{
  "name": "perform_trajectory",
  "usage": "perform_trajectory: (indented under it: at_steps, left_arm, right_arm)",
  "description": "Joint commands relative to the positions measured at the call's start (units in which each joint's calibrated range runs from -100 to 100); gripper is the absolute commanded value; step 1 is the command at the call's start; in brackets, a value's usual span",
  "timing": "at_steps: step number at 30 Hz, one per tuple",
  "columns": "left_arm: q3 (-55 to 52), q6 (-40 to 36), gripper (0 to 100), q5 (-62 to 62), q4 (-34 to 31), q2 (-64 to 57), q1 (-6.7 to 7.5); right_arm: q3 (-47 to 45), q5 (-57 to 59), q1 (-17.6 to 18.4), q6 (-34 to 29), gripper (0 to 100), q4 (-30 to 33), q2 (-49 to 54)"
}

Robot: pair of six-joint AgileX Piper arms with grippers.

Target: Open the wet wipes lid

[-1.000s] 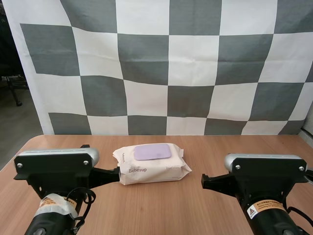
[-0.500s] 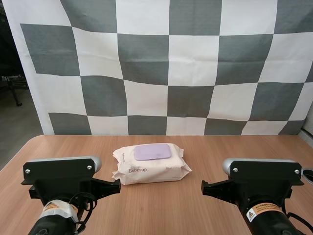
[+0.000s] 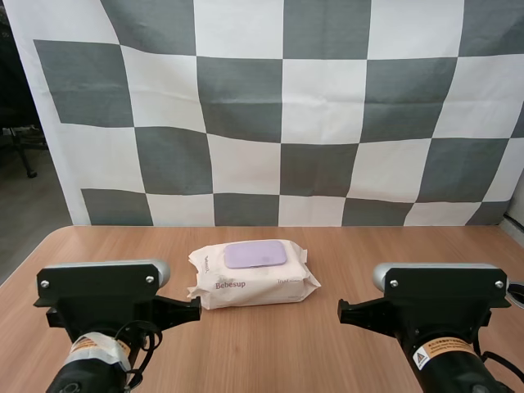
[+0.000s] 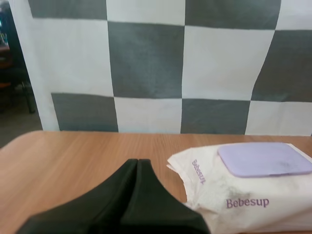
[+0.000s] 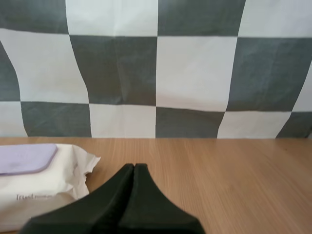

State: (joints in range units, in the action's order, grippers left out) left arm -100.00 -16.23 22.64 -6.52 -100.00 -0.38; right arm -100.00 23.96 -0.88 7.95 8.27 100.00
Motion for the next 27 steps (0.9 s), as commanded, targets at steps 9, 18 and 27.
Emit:
perform_trajectory:
  at_steps: [9, 18, 27]
  left_arm:
    - [0.0, 10.84, 0, -86.12, -4.95, 0.0, 0.01]
    - [0.0, 18.96, 0, -110.19, 13.42, 0.0, 0.01]
    - [0.0, 34.82, 0, -121.55, 35.15, 0.0, -0.06]
  right_arm:
    - [0.0, -47.33, 0.01, 0.08, 0, 17.4, 0.0]
    - [2.77, -73.94, 0.01, 13.18, 0, 2.87, 0.0]
    - [7.07, -73.89, -0.42, 26.35, 0, -22.73, 0.0]
